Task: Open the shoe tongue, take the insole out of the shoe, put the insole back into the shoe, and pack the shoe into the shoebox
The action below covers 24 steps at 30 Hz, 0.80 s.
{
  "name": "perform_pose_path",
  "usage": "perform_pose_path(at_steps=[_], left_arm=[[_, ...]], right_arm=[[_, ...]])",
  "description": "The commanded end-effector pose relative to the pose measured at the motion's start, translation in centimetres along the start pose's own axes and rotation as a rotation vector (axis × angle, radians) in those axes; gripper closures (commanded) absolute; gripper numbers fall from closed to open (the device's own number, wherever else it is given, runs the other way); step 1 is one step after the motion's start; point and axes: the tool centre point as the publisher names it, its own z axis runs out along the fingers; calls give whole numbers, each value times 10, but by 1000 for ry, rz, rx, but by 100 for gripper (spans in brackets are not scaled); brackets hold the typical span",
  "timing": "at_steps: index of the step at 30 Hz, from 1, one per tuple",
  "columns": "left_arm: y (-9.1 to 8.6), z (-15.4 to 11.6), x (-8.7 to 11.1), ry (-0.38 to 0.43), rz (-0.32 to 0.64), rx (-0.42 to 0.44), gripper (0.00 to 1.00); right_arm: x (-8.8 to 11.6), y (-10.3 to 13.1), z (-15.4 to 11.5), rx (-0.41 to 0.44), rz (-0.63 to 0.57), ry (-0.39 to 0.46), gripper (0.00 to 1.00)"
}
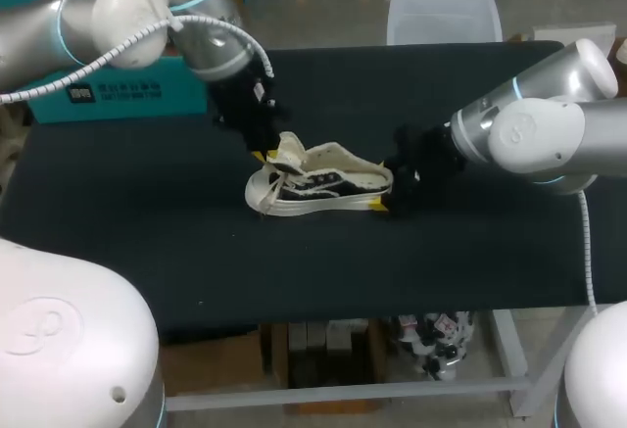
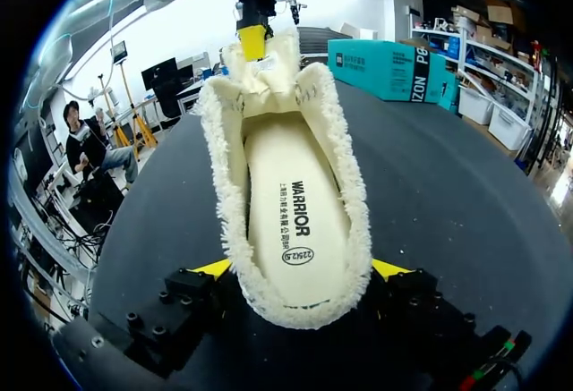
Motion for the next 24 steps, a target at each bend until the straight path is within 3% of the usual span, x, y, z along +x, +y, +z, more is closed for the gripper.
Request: perform_pose_path(at_steps=[1,4,6,8,9,11,13,16,18,24], left_arm=[[-6,-16,14,20,89,-27,2],[-9,-30,33,12,191,-35,0],[-11,-38,46,-1,251,-38,9],[-15,-46,62,-25,339,-42,36],[-16,-48,68,-44,377,-37,61],[-20,-49,79,-71,442,-43,100],[-24,-46,87,-97,531,-54,100],[-24,-39,93,-103,834,-150,100],[-18,-29,89,-212,1220,-268,100],[-18,-29,89,-212,1220,-268,100]], right_arm=[[-2,-6,-1,-5,-1,4,100],[-2,-6,-1,-5,-1,4,100],[-2,-6,-1,-5,-1,4,100],[-2,-6,-1,-5,-1,4,100],[-2,-6,-1,-5,-1,4,100],[-2,-6,-1,-5,-1,4,100],[-2,-6,-1,-5,-1,4,100],[-2,-6,-1,-5,-1,4,100],[-2,-6,-1,-5,-1,4,100],[-2,-6,-1,-5,-1,4,100]])
